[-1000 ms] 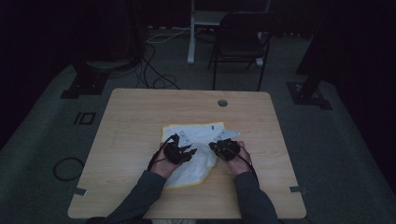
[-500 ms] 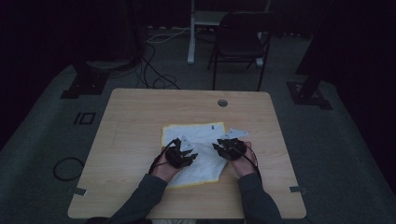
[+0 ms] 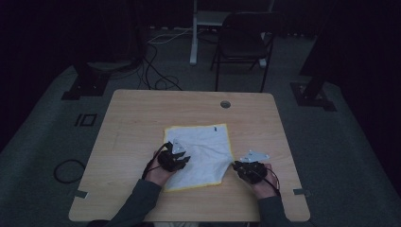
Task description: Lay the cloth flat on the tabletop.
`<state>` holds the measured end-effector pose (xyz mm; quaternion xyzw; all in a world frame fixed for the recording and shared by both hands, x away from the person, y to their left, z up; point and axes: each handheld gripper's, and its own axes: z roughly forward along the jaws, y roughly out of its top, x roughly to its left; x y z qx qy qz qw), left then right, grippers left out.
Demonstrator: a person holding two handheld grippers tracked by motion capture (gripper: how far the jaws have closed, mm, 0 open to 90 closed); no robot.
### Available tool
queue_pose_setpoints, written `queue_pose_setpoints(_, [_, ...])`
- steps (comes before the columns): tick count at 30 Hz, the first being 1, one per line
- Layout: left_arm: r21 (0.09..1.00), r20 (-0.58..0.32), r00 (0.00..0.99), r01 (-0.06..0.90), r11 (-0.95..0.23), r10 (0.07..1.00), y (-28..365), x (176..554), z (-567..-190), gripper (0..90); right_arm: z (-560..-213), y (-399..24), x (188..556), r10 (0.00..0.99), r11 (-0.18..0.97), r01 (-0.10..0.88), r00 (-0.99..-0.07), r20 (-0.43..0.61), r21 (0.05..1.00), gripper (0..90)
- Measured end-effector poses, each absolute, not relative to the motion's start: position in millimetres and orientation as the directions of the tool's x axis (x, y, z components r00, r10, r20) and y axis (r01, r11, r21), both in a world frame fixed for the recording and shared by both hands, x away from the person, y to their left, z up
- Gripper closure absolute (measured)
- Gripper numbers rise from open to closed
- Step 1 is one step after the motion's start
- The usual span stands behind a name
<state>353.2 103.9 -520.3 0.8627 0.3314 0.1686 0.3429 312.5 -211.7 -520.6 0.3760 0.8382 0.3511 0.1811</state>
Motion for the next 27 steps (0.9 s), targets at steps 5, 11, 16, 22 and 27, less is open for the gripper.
queue_pose_setpoints(5, [0.696, 0.056, 0.714, 0.473, -0.539, 0.698, 110, 353, -525, 67.0, -533, -207, 315, 0.747, 0.504, 0.523, -0.664, -0.042, 0.687, 76.4])
queue_pose_setpoints(11, [0.691, 0.052, 0.708, 0.484, -0.537, 0.704, 113, 353, -531, 66.9, -534, -197, 329, 0.736, 0.512, 0.53, -0.676, -0.028, 0.676, 59.0])
queue_pose_setpoints(16, [0.684, 0.048, 0.707, 0.491, -0.539, 0.706, 113, 354, -533, 66.5, -529, -184, 336, 0.693, 0.539, 0.492, -0.72, -0.028, 0.684, 55.9])
queue_pose_setpoints(22, [0.686, 0.044, 0.706, 0.493, -0.535, 0.707, 113, 354, -534, 66.4, -524, -169, 343, 0.664, 0.55, 0.467, -0.748, -0.022, 0.692, 55.5])
queue_pose_setpoints(27, [0.688, 0.042, 0.705, 0.493, -0.532, 0.708, 113, 354, -535, 66.4, -524, -161, 351, 0.667, 0.541, 0.485, -0.745, 0.002, 0.687, 55.6])
